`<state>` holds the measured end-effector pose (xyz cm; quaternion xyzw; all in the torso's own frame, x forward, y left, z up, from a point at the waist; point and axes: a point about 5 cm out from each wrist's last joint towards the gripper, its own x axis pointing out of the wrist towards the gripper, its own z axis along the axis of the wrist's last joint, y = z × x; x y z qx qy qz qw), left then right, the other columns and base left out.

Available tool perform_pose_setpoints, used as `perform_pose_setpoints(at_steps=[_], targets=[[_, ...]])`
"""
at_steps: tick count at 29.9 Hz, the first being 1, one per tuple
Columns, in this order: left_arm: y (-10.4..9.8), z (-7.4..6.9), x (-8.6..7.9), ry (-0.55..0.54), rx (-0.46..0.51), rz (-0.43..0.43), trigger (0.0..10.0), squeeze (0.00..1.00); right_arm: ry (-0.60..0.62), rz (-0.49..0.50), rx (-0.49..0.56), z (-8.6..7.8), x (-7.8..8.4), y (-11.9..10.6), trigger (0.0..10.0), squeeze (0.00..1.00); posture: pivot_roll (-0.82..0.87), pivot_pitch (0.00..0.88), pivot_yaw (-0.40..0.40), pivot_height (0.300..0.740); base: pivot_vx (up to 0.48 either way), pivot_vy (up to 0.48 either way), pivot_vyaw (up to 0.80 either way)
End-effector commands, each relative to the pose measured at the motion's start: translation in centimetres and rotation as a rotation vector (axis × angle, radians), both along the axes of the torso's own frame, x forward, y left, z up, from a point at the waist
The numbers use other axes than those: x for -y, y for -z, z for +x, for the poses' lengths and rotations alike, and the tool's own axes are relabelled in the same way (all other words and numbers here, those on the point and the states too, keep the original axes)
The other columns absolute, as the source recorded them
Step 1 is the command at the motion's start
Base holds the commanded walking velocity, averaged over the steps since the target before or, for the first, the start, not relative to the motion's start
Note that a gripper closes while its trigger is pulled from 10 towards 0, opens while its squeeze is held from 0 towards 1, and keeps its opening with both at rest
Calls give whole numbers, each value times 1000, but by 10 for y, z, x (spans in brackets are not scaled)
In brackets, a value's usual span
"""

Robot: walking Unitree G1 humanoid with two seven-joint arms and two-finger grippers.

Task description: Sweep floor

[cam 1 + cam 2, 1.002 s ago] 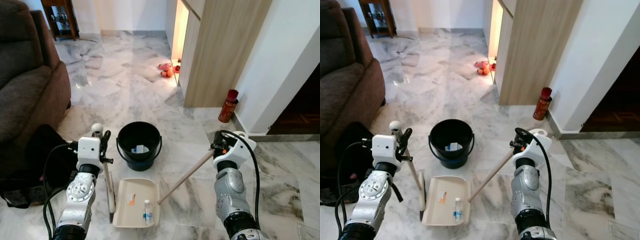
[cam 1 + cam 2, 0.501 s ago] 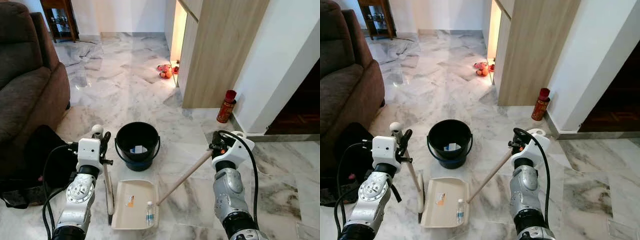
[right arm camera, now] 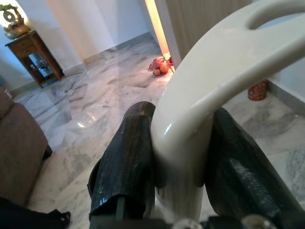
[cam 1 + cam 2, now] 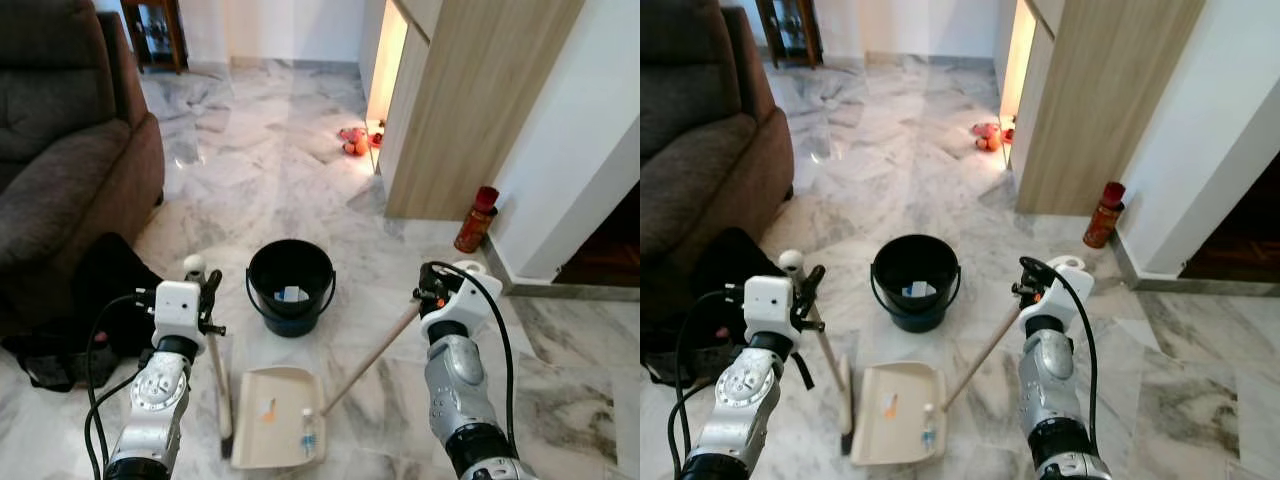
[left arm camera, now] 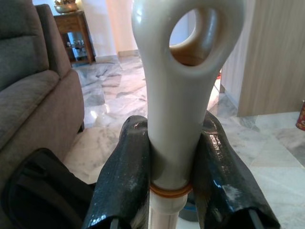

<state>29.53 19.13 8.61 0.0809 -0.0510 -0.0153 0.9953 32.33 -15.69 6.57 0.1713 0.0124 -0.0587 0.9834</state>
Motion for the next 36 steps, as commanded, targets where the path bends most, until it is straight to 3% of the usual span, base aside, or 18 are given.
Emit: perform_pose_setpoints(at_steps=[1,27,36], targets=[[-11,5,4,14,41,-2,10000,0,9,12,48,7,2,-13,10000,0,195,0,-34,740,0,0,0],[-11,4,6,16,37,-13,10000,0,-45,-4,69,7,-5,-16,10000,0,197,0,-37,740,336,0,117],[-13,4,8,28,48,-18,10000,0,-77,7,75,7,-7,-16,10000,0,195,0,-37,740,0,0,0]])
